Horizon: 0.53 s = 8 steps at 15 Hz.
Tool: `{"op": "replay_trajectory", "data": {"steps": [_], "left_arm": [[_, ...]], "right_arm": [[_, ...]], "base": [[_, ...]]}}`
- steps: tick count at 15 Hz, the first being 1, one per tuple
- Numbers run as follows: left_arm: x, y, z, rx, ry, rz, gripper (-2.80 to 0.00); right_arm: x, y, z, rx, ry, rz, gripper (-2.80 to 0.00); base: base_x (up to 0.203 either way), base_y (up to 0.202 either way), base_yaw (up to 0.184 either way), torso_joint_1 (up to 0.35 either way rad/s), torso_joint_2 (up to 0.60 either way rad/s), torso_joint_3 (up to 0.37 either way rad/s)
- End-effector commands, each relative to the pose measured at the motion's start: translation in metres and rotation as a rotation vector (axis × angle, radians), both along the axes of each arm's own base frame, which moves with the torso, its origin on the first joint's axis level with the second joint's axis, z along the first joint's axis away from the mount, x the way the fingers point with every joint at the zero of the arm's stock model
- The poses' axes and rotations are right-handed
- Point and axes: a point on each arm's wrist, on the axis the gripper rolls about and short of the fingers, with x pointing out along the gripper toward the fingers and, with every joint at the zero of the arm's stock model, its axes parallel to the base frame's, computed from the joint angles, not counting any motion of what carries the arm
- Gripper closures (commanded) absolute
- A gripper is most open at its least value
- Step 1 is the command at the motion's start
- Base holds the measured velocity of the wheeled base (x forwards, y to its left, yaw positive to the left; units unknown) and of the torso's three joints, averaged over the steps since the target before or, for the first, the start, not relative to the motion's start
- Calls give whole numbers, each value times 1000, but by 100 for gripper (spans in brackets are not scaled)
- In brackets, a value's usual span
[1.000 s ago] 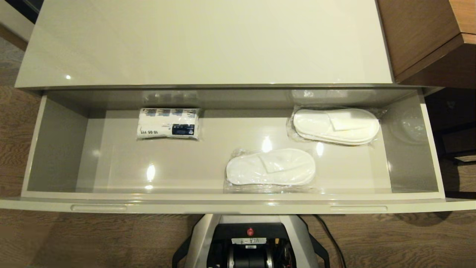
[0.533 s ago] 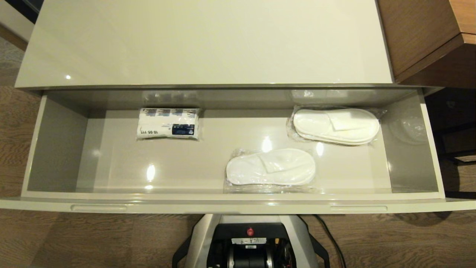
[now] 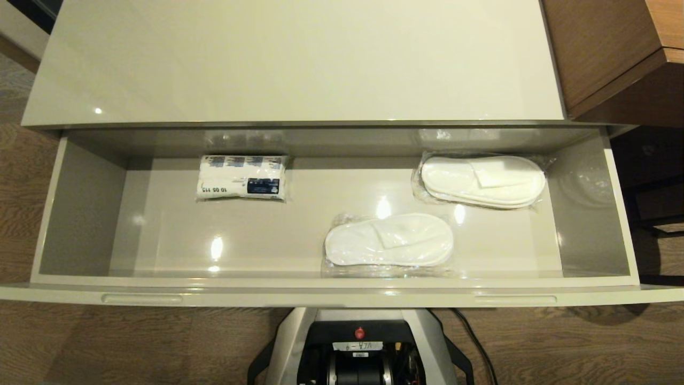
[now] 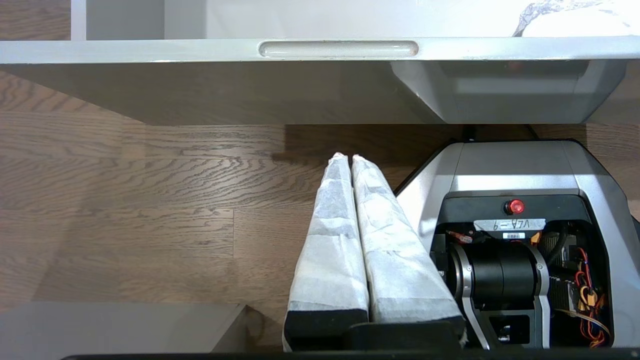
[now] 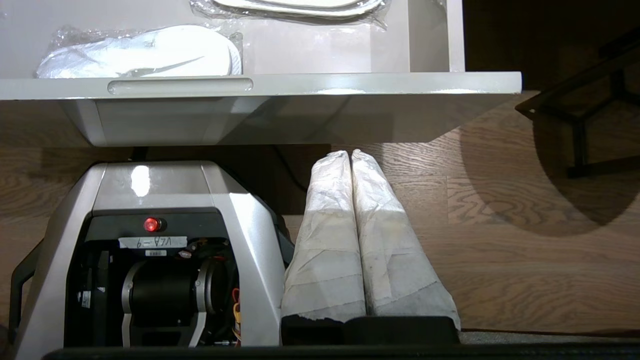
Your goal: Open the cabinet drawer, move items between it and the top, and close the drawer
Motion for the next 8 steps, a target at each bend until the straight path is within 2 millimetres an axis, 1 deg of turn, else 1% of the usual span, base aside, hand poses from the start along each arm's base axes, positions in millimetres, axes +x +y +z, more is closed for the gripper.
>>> {"op": "replay_trajectory", "data": {"steps": [1, 8], "left_arm": [[0, 0, 0, 0, 1, 1, 0], [0, 0, 0, 0, 1, 1, 0]], "right_arm": [[0, 0, 0, 0, 3, 0, 0], [0, 0, 0, 0, 3, 0, 0]], "base": [[0, 0, 0, 0, 0, 0], [0, 0, 0, 0, 0, 0]]}}
